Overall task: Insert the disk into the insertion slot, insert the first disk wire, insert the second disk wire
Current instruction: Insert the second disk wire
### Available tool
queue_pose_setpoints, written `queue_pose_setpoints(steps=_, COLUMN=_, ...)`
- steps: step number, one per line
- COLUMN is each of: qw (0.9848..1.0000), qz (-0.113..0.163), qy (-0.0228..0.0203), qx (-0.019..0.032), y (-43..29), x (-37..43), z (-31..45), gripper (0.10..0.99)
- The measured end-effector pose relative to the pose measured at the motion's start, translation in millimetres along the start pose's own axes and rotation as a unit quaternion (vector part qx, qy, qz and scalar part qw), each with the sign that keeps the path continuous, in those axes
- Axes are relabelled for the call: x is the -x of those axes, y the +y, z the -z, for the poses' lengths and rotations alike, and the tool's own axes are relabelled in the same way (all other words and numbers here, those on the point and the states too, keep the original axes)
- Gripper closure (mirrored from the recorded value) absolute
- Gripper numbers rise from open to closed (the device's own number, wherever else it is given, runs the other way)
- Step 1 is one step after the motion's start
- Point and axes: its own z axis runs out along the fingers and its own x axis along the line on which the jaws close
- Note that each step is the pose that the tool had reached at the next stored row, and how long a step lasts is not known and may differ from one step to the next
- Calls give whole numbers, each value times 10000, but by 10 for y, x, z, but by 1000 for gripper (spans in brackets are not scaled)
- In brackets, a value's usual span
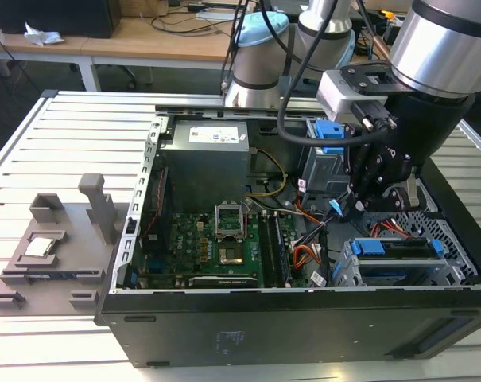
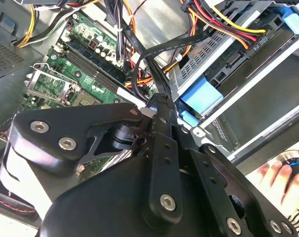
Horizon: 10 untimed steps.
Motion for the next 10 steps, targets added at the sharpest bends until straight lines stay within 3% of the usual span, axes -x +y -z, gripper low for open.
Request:
queue_pose_setpoints(steps=3, qw=10000, qz=0, qy=0, qx=0, y=-1, x=0, z=0, gripper=973)
queue_pose_setpoints(steps=5, qw=10000, qz=0, qy=0, qx=0, y=-1, x=0, z=0, gripper=851)
queue_pose_setpoints(steps=6, qw=10000, qz=0, qy=0, qx=0, y=-2, x=0, z=0, gripper=851)
queue_pose_setpoints(steps=7, qw=10000, qz=0, qy=0, qx=0, y=0, x=0, z=0, gripper=784)
queue_pose_setpoints(steps=10, qw=10000, qz=0, qy=0, qx=0, y=39, x=5, z=-22, gripper=784)
